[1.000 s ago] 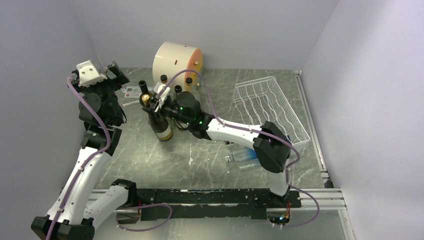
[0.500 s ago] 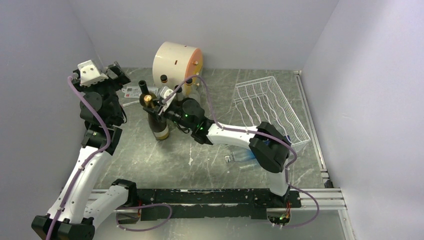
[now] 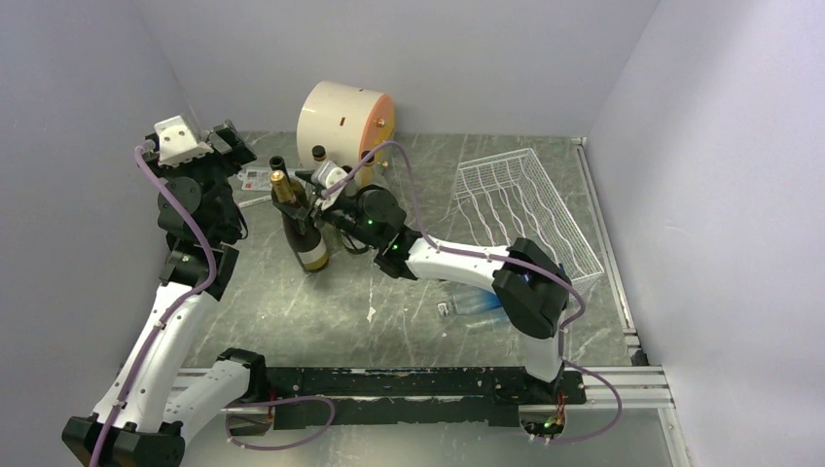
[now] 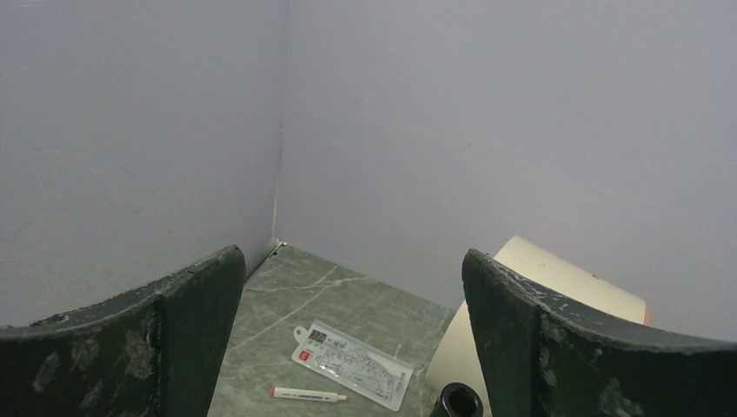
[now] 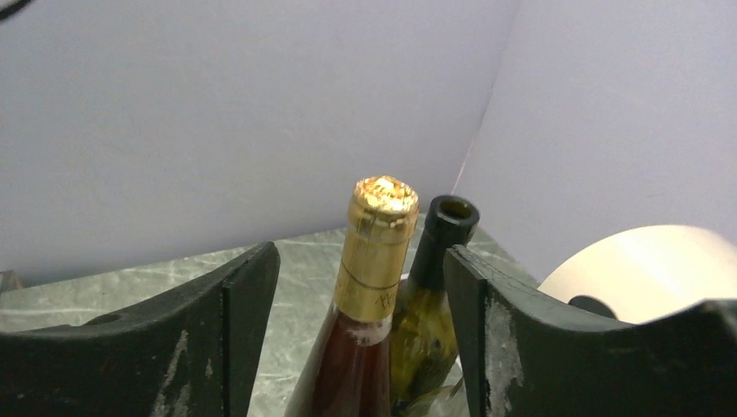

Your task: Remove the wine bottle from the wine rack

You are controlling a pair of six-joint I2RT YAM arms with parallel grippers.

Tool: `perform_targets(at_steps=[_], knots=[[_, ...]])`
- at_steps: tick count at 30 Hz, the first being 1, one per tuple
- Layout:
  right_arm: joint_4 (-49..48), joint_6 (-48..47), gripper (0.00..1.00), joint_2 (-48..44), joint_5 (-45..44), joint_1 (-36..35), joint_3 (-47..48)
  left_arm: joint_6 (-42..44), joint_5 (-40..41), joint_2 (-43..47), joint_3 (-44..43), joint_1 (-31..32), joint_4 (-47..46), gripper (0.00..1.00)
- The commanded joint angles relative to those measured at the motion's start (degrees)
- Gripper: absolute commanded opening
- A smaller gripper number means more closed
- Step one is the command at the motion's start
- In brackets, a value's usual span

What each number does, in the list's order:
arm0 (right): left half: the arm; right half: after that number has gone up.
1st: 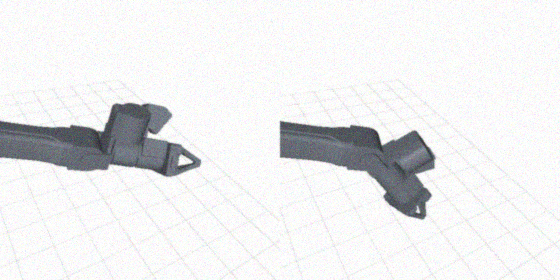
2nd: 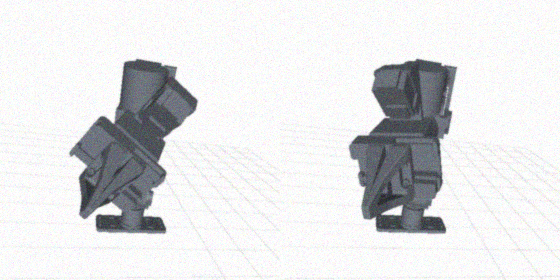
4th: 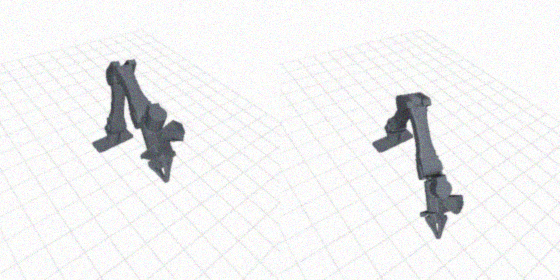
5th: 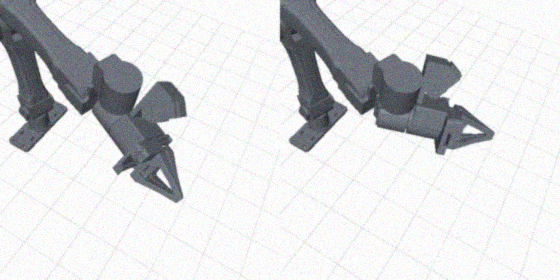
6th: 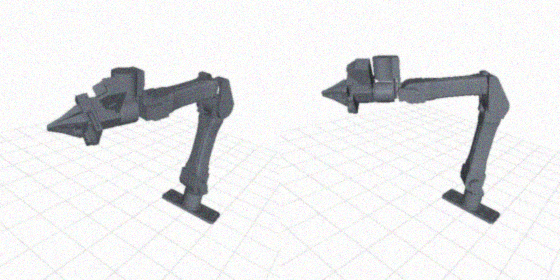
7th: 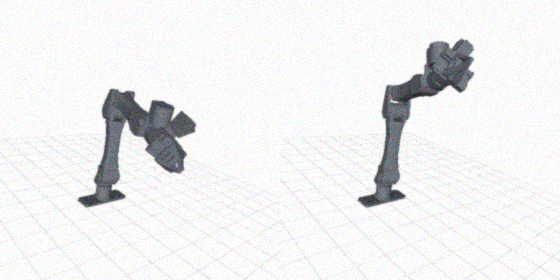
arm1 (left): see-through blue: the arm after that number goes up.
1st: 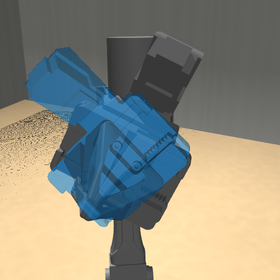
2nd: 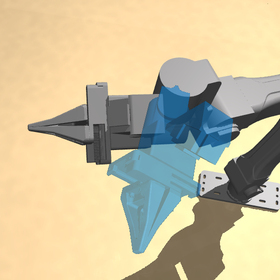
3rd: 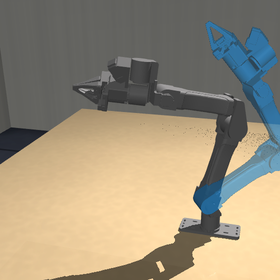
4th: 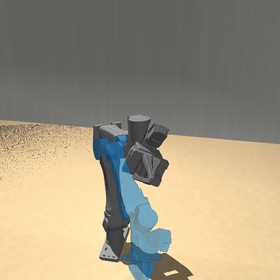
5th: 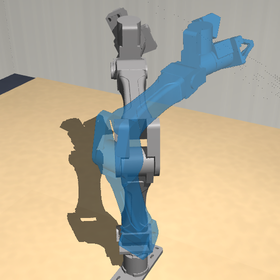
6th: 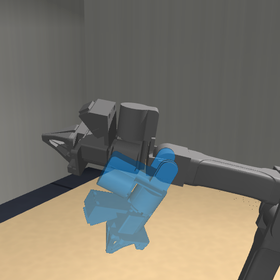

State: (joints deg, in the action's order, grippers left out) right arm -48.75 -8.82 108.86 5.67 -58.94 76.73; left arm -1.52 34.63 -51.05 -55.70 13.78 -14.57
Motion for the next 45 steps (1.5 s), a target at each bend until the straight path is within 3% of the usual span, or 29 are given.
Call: perform_targets(at_steps=[1, 10, 15, 18, 19, 20, 26, 29, 32, 36, 45], knots=[[-0.54, -1.64, 0.76, -2.25, -1.12, 0.02, 2.21, -0.67, -0.97, 0.26, -1.16, -0.6, -0.1, 0.98], [3.4, -2.96, 0.78, -6.86, -0.94, 0.05, 0.35, -1.38, -1.76, 0.09, -1.6, -0.77, 0.68, 0.98], [10.19, -5.05, 0.79, -13.03, 0.42, -0.05, -2.37, -1.47, -1.93, 0.25, -1.69, -0.77, 0.77, 0.98], [19.09, -8.53, 0.81, -19.2, 0.98, -0.08, -4.69, -1.38, -2.01, 0.15, -1.85, -0.77, 1.0, 0.98], [23.85, -10.21, 0.96, -22.1, 0.94, -0.06, -5.07, -1.45, -1.99, 0.11, -1.99, -0.79, 1.15, 0.98], [28.69, -12.2, 0.99, -24.49, 0.42, -0.08, -5.56, -1.65, -2.06, 0.15, -2.1, -0.78, 1.34, 0.98], [48.39, -23.38, 1.0, -39.92, -5.68, -0.16, -15.13, -2.76, -2.74, 0.74, -2.92, -0.77, 2.6, 0.98], [60.56, -27.34, 1.0, -44.07, -9.99, -0.18, -15.55, -3.21, -3.03, 1.18, -3.0, -0.77, 2.82, 0.98], [76.17, -32.65, 0.97, -43.53, -10.5, 1.38, -12.64, -3.55, -3.25, 1.13, -3.05, -0.75, 3.05, 0.98], [87.17, -35.85, 0.9, -39.93, -7.19, 8.42, -10.39, -4.0, -3.59, 0.74, -3.27, -0.7, 3.39, 0.98], [82.73, -41.33, 0.88, -35.34, 2.19, 15.5, -20.31, -3.67, -2.73, 0.92, -3.01, 0.53, 2.99, 0.98]])
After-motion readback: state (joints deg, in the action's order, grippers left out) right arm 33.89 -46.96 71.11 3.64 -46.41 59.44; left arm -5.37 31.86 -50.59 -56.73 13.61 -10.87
